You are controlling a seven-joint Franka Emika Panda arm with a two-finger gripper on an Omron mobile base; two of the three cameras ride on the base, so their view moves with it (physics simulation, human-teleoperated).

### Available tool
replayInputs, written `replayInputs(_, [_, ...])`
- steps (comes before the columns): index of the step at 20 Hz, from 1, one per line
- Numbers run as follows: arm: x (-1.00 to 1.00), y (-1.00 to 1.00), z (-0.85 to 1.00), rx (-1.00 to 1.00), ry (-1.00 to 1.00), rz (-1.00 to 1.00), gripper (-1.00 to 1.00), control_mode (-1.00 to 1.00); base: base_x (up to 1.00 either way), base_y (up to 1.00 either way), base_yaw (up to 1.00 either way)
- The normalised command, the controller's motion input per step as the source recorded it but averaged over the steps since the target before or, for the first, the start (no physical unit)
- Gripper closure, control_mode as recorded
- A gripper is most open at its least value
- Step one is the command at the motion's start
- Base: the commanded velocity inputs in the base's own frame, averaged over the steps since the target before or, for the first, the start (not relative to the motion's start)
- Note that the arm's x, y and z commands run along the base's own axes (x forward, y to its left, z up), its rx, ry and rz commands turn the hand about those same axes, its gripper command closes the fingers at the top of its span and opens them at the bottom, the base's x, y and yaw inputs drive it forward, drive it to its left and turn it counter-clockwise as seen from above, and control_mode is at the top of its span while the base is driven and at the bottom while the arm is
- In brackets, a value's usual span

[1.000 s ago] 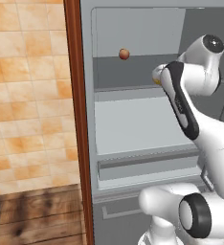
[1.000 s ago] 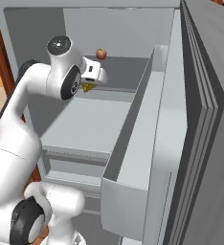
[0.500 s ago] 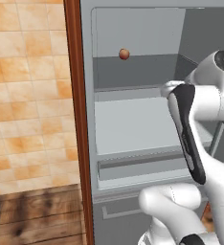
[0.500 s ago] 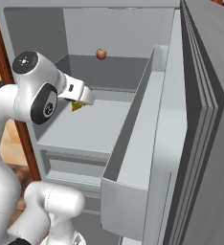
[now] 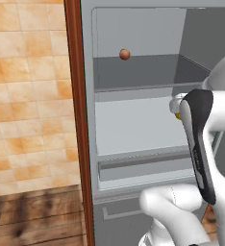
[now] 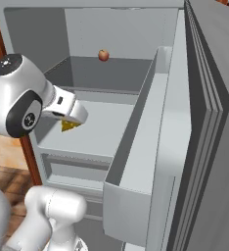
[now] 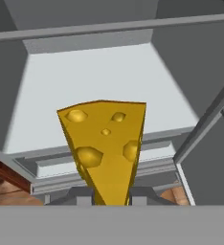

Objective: Pick the cheese from the fridge and the cheese grater from the cabinet and place them next to the salad bowl.

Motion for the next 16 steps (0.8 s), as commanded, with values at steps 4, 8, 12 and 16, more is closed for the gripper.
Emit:
replayInputs(4, [-0.13, 0.28, -0.68, 0.00, 0.00, 0.00, 1.00, -1.00, 0.00, 0.00, 0.00])
replayInputs(8, [-0.13, 0.24, -0.44, 0.02, -0.04, 0.00, 1.00, -1.00, 0.00, 0.00, 0.00])
replayInputs(12, [-0.12, 0.15, -0.16, 0.03, -0.08, 0.00, 1.00, -1.00, 0.00, 0.00, 0.00])
replayInputs(16, [0.00, 0.00, 0.00, 0.00, 0.00, 0.00, 1.00, -1.00, 0.00, 0.00, 0.00])
